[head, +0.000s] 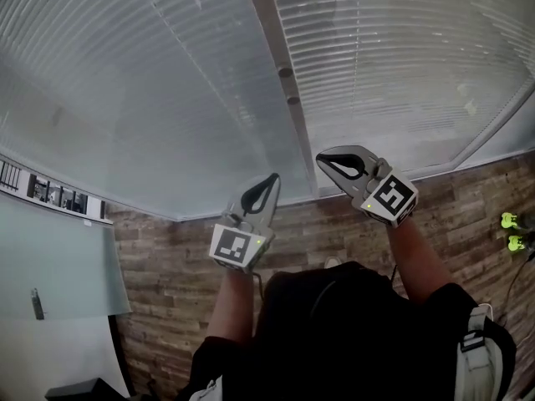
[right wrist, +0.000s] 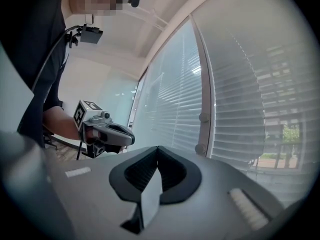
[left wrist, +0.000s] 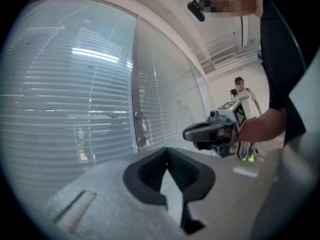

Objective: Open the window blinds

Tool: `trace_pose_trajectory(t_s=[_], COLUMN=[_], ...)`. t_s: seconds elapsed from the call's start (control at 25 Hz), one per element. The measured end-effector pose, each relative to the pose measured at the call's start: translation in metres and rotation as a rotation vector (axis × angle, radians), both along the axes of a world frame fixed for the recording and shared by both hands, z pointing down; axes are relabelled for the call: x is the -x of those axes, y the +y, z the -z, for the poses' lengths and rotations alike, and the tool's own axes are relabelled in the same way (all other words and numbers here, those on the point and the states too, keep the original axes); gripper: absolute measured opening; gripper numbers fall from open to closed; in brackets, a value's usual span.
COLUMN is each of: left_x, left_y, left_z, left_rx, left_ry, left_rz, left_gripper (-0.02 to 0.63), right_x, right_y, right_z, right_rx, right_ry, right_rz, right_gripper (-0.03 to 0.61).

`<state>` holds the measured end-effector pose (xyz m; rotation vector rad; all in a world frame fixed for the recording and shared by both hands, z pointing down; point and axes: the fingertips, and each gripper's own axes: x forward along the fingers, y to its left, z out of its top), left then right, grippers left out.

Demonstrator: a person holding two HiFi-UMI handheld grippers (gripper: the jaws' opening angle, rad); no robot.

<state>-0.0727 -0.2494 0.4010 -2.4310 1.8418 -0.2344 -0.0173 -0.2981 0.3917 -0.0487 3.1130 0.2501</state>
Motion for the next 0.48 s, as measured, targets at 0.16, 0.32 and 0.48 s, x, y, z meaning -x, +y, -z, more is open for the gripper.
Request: trace_pose_trajectory(t_s=[0.16, 0.32, 0.48], left_x=[0.001, 0.007, 0.018], left_y=[-0.007, -0.018, -0.026], left_z=[-0.005, -0.007, -0.005], left_rx=[0.016, 0.016, -0.007], left_ry=[0.015, 0.029, 0.028], left_rz=[-0.035, -0.1, -0.175], left_gripper=[0.003, 0.003, 0.003], right_x=[0.001, 0.009, 0.022], right_y=[-0.012, -0.028, -0.036], right_z=[-0.003, -0.002, 0.007], right_rx=[0.011, -0.018, -0.061], right_ry=[0.022, 0.035, 0.071], right_rz=[-0.045, -0.113, -0.197], right_gripper=[0.005, 0.005, 0.006])
